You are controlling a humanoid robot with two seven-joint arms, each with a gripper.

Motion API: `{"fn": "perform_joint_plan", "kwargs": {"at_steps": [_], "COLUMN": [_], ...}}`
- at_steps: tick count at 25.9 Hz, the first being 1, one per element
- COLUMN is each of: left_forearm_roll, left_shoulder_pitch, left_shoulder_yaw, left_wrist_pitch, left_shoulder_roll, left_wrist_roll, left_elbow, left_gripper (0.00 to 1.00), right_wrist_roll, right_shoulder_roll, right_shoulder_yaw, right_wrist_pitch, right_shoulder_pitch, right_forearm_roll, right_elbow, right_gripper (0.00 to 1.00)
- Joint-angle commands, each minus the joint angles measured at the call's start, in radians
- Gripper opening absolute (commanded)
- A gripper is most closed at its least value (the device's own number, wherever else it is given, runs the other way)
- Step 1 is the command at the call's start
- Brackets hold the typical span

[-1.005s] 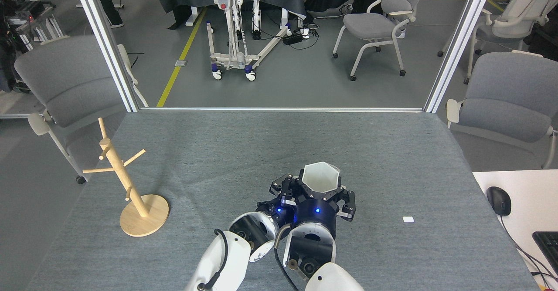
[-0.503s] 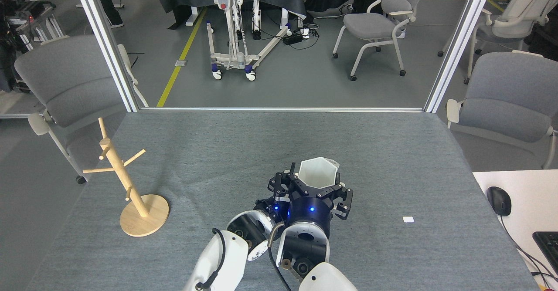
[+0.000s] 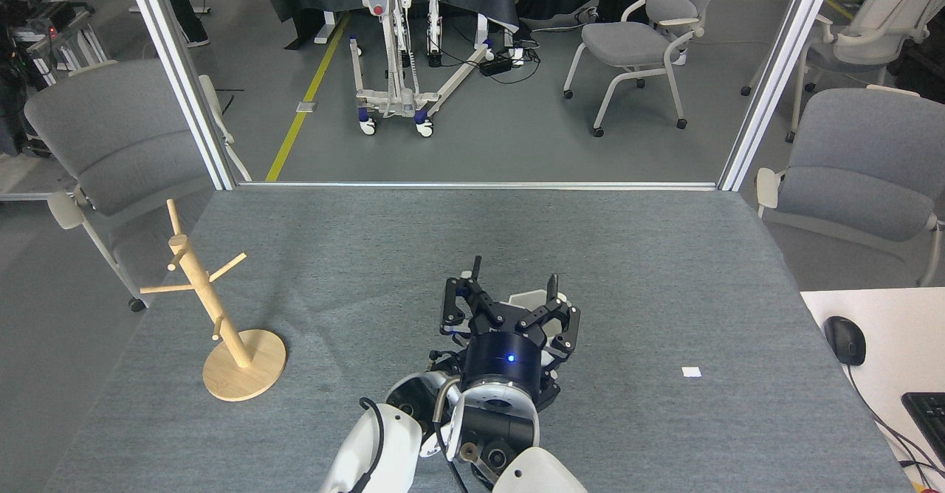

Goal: Hang cup on storage rack
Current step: 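Release the cup from the right gripper and withdraw it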

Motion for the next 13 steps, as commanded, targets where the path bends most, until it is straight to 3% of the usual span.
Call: {"fn": "perform_joint_plan", "kwargs": {"at_steps": [1, 4, 7, 10, 13], "left_forearm_roll": [0.001, 0.001, -0.001, -0.007, -0.010], "left_shoulder_pitch": [-0.002, -0.002, 0.007, 0.081, 0.199], "left_shoulder_yaw": [0.002, 0.002, 0.004, 0.008, 0.056], "left_wrist_pitch": [-0.010, -0.010, -0.010, -0.007, 0.014], "left_shoulder_roll": [0.001, 0.003, 0.003, 0.029, 0.120], "left_wrist_roll": [0.032, 0.032, 0.032, 0.031, 0.029], "left_elbow": [-0.001, 0.001, -0.004, -0.097, -0.240], "left_gripper": [0.00, 0.00, 0.00, 0.00, 0.00], "right_wrist_roll": [-0.280, -0.300, -0.291, -0.290, -0.291], "right_shoulder_roll": [0.012, 0.000, -0.039, -0.146, -0.184], "right_shoulder_yaw": [-0.054, -0.164, -0.335, -0.540, -0.752], "right_wrist_pitch": [-0.058, -0.127, -0.288, -0.593, -0.932], "right_shoulder_pitch": [0.004, 0.002, 0.005, 0.008, 0.060], "right_forearm_roll": [-0.080, -0.143, -0.177, -0.175, -0.161], "right_elbow": [0.001, 0.001, 0.020, 0.099, 0.165], "right_gripper": [0.98, 0.98, 1.00, 1.00, 1.00]}}
